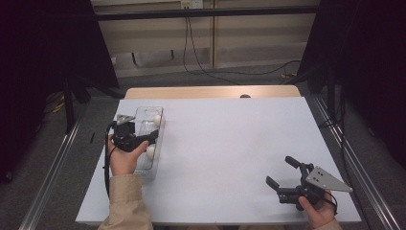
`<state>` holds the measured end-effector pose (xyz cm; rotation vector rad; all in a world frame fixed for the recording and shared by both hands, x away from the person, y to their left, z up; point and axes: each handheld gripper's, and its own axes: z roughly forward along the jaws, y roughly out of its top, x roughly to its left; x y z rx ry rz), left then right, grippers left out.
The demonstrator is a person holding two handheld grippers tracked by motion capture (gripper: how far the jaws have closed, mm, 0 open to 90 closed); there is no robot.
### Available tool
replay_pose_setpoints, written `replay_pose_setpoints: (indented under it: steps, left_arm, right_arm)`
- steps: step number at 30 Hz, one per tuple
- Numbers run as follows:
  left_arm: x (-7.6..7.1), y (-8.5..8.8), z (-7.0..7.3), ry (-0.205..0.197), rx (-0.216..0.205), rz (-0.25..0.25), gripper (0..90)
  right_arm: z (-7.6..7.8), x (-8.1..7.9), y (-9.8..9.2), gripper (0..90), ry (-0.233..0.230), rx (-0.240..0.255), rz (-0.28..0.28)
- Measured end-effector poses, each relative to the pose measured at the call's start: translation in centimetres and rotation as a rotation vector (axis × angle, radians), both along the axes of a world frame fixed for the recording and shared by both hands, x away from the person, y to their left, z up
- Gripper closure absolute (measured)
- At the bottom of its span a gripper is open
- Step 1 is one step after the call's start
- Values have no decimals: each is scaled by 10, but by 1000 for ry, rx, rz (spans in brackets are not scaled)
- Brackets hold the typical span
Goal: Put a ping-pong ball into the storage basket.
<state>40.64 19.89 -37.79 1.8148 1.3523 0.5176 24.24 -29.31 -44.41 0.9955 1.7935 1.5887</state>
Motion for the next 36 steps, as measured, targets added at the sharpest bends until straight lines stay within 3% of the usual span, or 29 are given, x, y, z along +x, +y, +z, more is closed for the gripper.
replay_pose_setpoints:
  steps: [11, 18, 23, 31, 36]
  left_arm:
    - [-13, -1, 4, -62, -32, -7, 84]
    - [-21, -2, 2, -83, -48, -46, 56]
    - [-25, -1, 3, -124, -60, -68, 43]
    - [-36, -1, -3, -132, -58, -121, 41]
    - [-41, 2, -8, -158, -89, -131, 42]
  right_arm:
    - [0, 0, -1, 15, 0, 7, -2]
    - [0, 0, 0, 15, 1, 4, -1]
    - [0, -1, 0, 15, -1, 4, -2]
    - [0, 0, 0, 15, -1, -1, -1]
    - [0, 0, 1, 15, 0, -3, 0]
